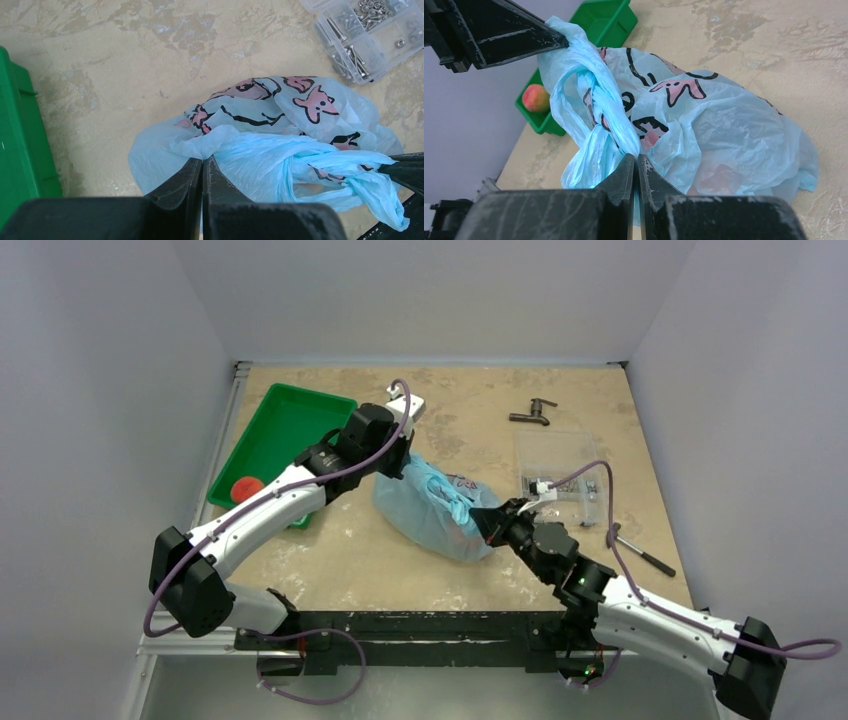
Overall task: Take the fake fruits out of the plastic bag
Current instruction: Untie the plastic bag at the center of the board.
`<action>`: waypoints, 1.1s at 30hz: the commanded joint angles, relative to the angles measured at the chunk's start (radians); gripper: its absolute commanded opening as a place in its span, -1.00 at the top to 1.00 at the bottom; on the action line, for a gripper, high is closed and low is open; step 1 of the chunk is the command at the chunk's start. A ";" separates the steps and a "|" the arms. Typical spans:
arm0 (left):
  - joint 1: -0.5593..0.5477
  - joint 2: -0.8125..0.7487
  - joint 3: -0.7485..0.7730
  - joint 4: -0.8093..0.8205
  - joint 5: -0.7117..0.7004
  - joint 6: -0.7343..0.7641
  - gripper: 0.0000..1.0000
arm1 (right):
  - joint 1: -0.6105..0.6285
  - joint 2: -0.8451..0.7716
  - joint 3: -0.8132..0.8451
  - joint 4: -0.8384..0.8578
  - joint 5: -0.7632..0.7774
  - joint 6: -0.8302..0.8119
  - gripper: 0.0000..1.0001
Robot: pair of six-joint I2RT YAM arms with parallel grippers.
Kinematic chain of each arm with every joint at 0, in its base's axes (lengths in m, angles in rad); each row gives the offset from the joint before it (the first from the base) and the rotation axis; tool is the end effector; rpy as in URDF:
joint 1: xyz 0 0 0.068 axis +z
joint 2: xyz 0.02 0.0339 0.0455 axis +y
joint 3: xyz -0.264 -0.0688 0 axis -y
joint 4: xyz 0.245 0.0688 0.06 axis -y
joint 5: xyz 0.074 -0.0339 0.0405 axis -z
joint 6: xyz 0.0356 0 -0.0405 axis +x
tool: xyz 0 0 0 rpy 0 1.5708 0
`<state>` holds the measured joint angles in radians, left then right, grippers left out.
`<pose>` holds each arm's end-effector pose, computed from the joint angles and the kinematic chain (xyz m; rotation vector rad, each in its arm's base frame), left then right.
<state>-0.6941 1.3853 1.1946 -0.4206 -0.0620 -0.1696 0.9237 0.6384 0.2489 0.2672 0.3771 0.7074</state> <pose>0.2419 -0.1985 0.3226 0.5390 2.1455 -0.4194 0.1092 0.1227 0.2202 0.1043 1.7643 0.8945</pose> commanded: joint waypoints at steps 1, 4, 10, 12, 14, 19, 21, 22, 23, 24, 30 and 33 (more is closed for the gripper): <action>0.019 -0.019 0.003 0.056 -0.012 -0.002 1.00 | 0.001 0.081 0.154 -0.126 0.040 -0.121 1.00; 0.019 -0.019 0.005 0.057 0.003 0.000 1.00 | 0.001 0.125 0.222 -0.178 0.038 -0.195 0.86; 0.019 -0.012 0.005 0.061 0.030 -0.002 1.00 | 0.001 0.173 0.311 -0.201 0.008 -0.309 0.31; 0.019 -0.010 0.006 0.062 0.039 -0.003 1.00 | 0.001 0.203 0.345 -0.207 -0.008 -0.341 0.05; 0.019 -0.008 0.007 0.063 0.046 -0.004 1.00 | 0.001 0.248 0.391 -0.219 -0.026 -0.377 -0.07; 0.019 -0.005 0.008 0.062 0.057 -0.003 1.00 | 0.002 0.380 0.525 -0.289 -0.051 -0.449 -0.17; 0.019 -0.003 0.009 0.059 0.057 -0.003 1.00 | 0.001 0.422 0.565 -0.319 -0.062 -0.477 -0.16; 0.019 -0.002 0.010 0.059 0.057 -0.003 1.00 | 0.001 0.439 0.579 -0.325 -0.062 -0.493 -0.15; 0.019 -0.003 0.011 0.057 0.057 -0.002 1.00 | 0.001 0.456 0.592 -0.330 -0.076 -0.505 -0.14; 0.019 -0.001 0.012 0.056 0.057 -0.002 1.00 | 0.001 0.470 0.603 -0.335 -0.096 -0.511 -0.12; 0.019 -0.001 0.017 0.050 0.054 -0.002 1.00 | 0.001 0.521 0.619 -0.359 -0.104 -0.512 0.03; 0.019 -0.002 0.019 0.044 0.033 -0.007 1.00 | 0.001 0.527 0.608 -0.371 -0.077 -0.495 0.19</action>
<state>-0.6807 1.3869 1.1946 -0.4053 -0.0181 -0.1699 0.9237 1.1656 0.8268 -0.0799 0.2897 0.2214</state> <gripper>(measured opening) 0.008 0.458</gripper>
